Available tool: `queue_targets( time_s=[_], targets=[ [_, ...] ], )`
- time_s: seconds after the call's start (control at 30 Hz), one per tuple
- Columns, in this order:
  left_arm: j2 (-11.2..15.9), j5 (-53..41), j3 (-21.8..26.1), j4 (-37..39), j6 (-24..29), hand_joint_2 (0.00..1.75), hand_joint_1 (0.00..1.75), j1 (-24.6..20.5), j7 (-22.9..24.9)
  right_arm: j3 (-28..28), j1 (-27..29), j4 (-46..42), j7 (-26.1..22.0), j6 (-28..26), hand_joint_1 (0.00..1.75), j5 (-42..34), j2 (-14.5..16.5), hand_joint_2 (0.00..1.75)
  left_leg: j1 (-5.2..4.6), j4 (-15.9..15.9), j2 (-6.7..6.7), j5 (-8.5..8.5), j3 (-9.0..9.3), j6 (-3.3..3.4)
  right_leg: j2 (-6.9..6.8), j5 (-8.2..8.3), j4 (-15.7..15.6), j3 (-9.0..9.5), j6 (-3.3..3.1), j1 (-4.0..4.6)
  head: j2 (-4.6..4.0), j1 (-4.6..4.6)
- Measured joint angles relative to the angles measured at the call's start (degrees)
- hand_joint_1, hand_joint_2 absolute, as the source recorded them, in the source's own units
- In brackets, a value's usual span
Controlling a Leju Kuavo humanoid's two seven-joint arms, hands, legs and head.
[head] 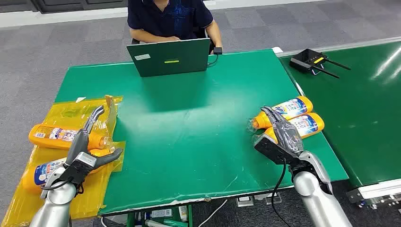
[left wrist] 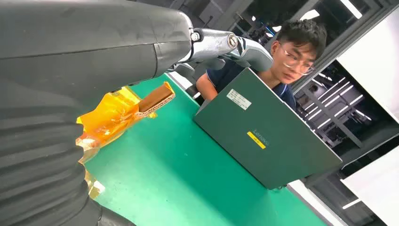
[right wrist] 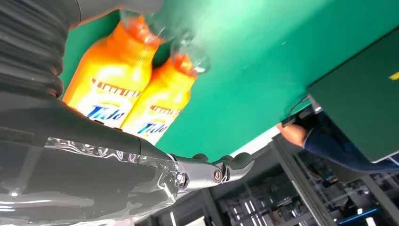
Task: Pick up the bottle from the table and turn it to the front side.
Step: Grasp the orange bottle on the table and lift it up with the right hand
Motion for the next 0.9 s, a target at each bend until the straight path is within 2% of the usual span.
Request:
queue_targets(
  time_s=[0.1, 0.4, 0.6, 0.9],
  targets=[
    [0.1, 0.3, 0.0, 0.1, 0.0, 1.75, 0.00, 0.0, 0.0, 0.0, -0.4, 0.7, 0.0, 0.2, 0.00, 0.2, -1.0, 1.75, -0.01, 0.0, -0.01, 0.00, 0.00, 0.00, 0.00, 0.00, 0.0, 0.00, 0.00, 0.00, 0.01, 0.00],
    [0.9, 1.8, -0.4, 0.2, 0.9, 1.75, 0.00, 0.3, 0.0, 0.0, -1.0, 3.1, 1.1, 1.5, 0.00, 1.7, -6.4, 1.75, -0.01, 0.0, -0.04, -0.02, -0.05, 0.02, -0.02, -0.01, 0.0, 0.00, 0.01, -0.01, 0.01, 0.00],
    [1.2, 2.6, -0.9, 0.2, 1.6, 1.75, 0.00, 0.8, 0.0, 0.0, -3.5, 5.9, 1.2, 3.6, 0.00, 1.3, -9.4, 1.75, -0.01, 0.0, -0.05, -0.01, -0.04, 0.02, -0.01, 0.00, 0.0, 0.01, 0.01, -0.02, 0.01, 0.00],
    [1.6, 3.4, -1.5, 0.2, 2.3, 1.75, 0.00, 1.2, 0.0, 1.6, -7.2, 10.8, 0.8, 4.9, 0.00, -0.6, -11.0, 1.75, -0.01, 0.0, -0.05, -0.01, -0.03, 0.02, -0.02, 0.00, 0.0, 0.01, 0.01, -0.01, 0.01, 0.00]
  ],
)
